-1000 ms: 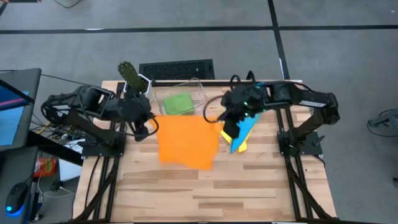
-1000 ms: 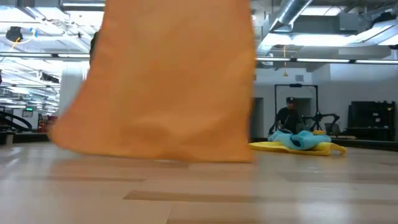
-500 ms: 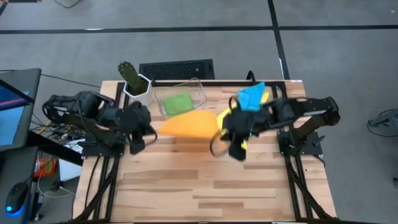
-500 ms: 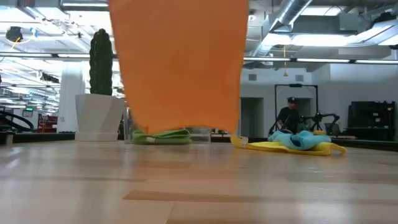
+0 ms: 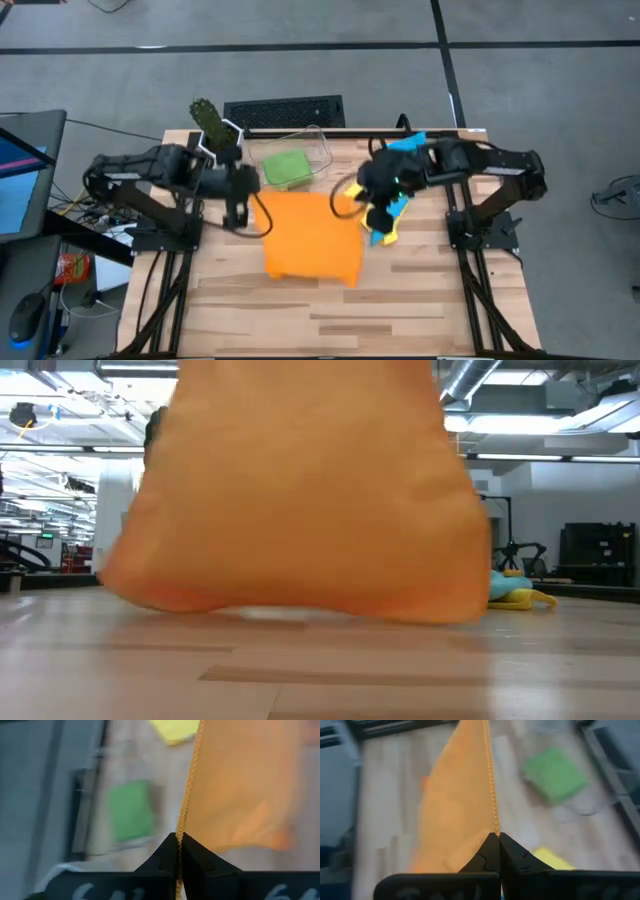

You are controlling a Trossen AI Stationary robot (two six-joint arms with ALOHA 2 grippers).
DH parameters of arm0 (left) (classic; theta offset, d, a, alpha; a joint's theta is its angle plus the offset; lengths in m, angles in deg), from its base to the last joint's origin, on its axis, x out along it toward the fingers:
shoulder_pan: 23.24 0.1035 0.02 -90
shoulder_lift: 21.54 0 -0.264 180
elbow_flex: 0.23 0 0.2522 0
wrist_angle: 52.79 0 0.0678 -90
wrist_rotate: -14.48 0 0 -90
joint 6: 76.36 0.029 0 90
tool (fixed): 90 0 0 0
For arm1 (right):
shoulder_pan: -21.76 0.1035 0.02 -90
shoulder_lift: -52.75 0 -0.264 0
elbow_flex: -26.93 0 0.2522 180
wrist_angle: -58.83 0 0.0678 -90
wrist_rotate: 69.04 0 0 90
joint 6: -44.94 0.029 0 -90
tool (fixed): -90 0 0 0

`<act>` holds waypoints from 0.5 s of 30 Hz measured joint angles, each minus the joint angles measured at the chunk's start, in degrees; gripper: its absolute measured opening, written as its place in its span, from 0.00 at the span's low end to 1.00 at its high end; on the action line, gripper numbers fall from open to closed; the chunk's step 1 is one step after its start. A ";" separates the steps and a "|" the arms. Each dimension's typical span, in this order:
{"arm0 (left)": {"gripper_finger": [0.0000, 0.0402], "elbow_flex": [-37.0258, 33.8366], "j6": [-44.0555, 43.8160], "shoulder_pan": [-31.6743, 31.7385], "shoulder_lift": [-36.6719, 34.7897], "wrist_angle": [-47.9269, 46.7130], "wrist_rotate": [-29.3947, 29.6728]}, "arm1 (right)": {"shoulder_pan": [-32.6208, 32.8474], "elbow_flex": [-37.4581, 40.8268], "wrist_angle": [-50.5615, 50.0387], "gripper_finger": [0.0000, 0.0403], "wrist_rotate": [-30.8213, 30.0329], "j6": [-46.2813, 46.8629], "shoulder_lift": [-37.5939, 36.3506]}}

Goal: Fold microfiber towels
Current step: Fold the orange microfiber cloth

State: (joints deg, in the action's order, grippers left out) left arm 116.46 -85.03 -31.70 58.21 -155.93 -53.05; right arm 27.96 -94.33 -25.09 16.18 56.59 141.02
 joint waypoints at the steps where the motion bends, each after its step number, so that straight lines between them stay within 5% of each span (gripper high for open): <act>1: 0.00 -0.02 2.35 1.74 -0.10 0.27 1.83 | -1.49 0.00 0.12 0.03 -0.50 -1.27 0.00; 9: 0.00 -0.02 13.87 13.31 -0.25 4.07 4.21 | -8.03 0.00 1.44 0.03 -6.69 -5.31 0.24; 15: 0.00 -0.02 5.60 11.23 -0.25 3.92 -0.92 | -2.11 0.00 -0.63 0.03 -7.34 -0.94 0.24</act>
State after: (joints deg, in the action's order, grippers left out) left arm 116.44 -79.43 -20.47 57.96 -152.01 -53.97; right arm 25.85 -94.33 -25.72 8.84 55.65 141.26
